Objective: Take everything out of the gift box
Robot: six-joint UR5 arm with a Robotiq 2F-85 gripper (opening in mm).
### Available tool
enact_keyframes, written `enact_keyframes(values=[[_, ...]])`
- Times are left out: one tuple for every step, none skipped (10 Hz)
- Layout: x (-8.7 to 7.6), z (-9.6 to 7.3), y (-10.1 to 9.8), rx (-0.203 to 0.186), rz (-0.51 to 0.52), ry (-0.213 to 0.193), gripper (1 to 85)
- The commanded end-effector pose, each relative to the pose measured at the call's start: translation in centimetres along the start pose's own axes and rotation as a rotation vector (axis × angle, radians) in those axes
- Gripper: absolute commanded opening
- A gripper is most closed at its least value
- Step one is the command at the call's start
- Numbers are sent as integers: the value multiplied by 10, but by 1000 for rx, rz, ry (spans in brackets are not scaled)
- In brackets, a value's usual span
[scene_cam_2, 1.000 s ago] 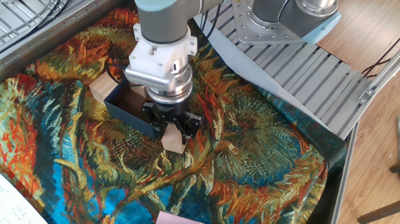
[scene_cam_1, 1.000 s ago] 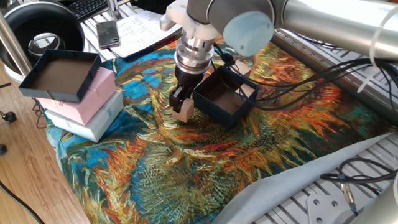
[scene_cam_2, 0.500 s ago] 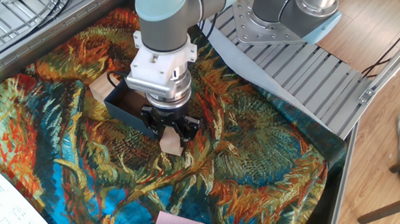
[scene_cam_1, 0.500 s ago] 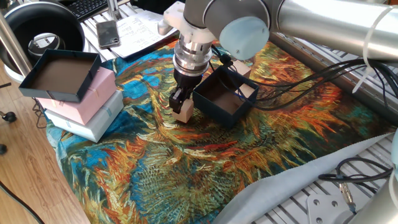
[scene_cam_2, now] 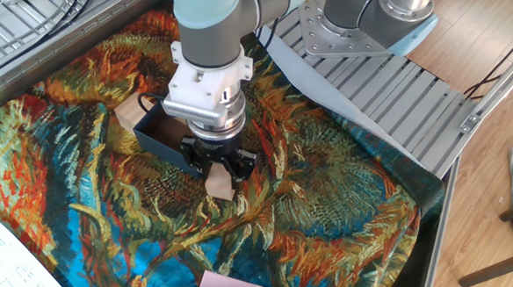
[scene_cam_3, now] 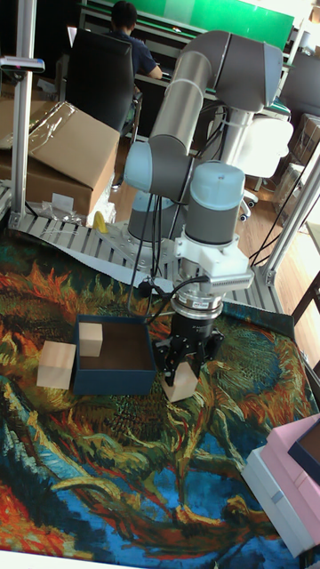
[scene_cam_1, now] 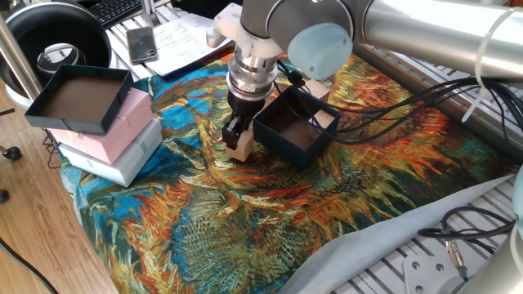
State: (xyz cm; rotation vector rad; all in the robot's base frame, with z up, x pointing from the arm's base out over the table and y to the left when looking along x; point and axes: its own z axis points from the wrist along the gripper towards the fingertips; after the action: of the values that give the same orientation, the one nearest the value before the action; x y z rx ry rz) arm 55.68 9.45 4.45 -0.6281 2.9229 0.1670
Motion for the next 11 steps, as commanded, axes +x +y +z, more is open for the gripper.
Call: enact_keyframes(values=[[-5, -3, 4, -22, 12, -20, 610], [-6, -3, 5, -24, 7, -21, 663], [-5, -3, 5, -25, 7, -20, 683], [-5, -3, 5, -25, 1, -20, 693], [-4, -5, 3, -23, -7, -17, 680], [-1, -12, -1, -14, -10, -8, 633], [2, -21, -2, -22, -5, 3, 540], [3, -29, -3, -37, -4, 6, 507], [8, -37, -8, -41, -10, 18, 480], [14, -44, -17, -23, -25, 33, 480], [22, -51, -31, 8, -56, 56, 480]])
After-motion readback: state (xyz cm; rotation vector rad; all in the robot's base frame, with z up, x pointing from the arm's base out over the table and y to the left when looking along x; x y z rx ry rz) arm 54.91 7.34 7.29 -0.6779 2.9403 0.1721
